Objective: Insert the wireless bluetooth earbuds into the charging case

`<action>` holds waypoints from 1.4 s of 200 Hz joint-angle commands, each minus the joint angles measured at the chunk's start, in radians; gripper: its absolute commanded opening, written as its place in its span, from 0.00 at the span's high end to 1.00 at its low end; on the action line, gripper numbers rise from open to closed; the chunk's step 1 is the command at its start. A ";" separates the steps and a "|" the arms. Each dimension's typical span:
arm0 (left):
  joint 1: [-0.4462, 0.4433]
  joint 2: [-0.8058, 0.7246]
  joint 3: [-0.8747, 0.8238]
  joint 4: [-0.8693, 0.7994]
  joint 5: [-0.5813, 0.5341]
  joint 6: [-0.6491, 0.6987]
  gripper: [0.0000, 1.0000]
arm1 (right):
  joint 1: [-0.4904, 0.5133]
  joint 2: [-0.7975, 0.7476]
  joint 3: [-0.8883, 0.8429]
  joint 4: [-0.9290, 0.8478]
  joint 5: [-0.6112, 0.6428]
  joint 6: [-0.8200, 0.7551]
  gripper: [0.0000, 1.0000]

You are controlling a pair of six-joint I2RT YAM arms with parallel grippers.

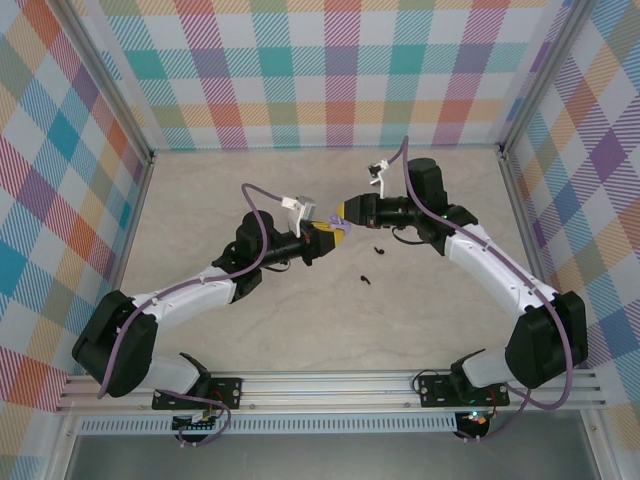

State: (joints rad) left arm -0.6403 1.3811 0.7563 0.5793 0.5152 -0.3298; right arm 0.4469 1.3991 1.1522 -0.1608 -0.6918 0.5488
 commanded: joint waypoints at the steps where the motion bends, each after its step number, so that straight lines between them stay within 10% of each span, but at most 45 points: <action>1: -0.015 -0.014 0.018 0.057 0.002 -0.015 0.87 | 0.011 0.006 0.023 -0.031 0.007 -0.035 0.73; 121: -0.014 0.014 0.039 0.012 -0.007 -0.030 0.87 | 0.018 -0.023 0.025 0.018 0.060 0.010 0.73; 201: -0.014 -0.046 0.047 -0.311 -0.226 0.064 0.87 | 0.018 -0.070 0.022 -0.202 0.312 -0.064 0.73; 280: -0.014 -0.211 0.031 -0.468 -0.297 0.120 0.87 | 0.018 0.212 0.012 -0.281 0.445 -0.088 0.73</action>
State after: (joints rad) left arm -0.6411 1.2224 0.7898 0.1623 0.2470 -0.2478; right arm 0.4591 1.5249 1.1538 -0.4179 -0.2928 0.4854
